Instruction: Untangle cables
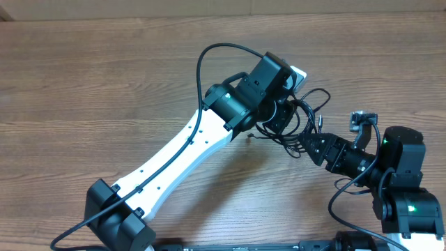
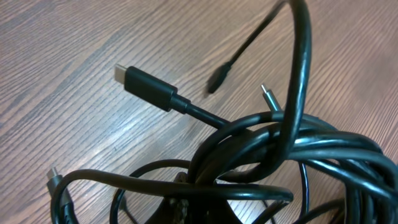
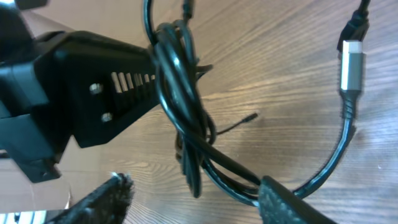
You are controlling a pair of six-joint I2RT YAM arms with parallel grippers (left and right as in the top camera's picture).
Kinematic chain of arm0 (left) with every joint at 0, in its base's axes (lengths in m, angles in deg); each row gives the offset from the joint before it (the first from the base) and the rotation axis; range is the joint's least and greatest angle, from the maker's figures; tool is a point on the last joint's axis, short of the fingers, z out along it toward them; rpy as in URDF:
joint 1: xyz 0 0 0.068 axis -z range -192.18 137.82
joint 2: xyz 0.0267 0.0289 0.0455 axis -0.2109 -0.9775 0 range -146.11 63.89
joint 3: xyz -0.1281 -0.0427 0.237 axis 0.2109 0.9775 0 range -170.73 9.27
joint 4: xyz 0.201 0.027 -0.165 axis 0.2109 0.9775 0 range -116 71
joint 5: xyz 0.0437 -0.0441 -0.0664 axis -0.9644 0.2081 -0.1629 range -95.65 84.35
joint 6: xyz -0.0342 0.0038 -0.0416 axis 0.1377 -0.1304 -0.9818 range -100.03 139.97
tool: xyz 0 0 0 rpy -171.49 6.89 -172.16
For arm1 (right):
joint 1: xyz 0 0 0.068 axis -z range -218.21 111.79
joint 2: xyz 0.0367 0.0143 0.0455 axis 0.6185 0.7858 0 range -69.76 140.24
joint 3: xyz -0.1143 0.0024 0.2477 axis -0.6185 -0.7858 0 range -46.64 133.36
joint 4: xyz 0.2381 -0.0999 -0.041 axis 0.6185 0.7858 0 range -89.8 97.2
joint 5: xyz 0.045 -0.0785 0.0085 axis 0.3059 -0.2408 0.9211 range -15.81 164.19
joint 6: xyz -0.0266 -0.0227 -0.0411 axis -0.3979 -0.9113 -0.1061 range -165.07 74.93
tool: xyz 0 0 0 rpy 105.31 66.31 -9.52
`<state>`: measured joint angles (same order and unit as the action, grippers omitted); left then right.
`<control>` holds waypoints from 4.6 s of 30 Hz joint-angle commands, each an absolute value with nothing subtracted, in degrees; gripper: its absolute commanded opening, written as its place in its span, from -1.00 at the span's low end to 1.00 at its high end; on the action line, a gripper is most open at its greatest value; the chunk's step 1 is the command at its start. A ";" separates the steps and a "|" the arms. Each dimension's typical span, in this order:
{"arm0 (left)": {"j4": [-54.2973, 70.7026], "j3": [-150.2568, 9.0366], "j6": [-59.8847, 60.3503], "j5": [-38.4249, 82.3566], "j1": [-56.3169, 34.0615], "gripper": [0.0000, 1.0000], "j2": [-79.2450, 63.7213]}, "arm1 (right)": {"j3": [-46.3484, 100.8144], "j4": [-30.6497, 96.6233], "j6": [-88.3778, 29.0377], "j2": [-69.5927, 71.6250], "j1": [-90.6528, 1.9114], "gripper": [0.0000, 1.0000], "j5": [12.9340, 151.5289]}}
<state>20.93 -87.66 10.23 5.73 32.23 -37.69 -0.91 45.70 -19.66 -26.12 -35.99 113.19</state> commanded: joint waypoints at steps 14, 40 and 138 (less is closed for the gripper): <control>20.02 -89.25 -0.67 9.57 32.99 -0.92 -35.75 | 0.36 44.14 -19.75 -26.64 -35.94 -0.37 115.42; 20.48 -89.25 -13.05 2.84 33.49 -0.92 -35.75 | 0.36 44.28 -19.75 -26.64 -35.94 -0.92 115.44; 24.02 -89.25 -35.45 -0.04 35.18 -0.92 -35.75 | 0.36 43.38 -19.79 -13.86 -35.94 0.43 98.98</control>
<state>25.24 -87.66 -37.35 -0.77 34.37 -37.69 -0.91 43.55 -19.62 -13.86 -35.99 98.02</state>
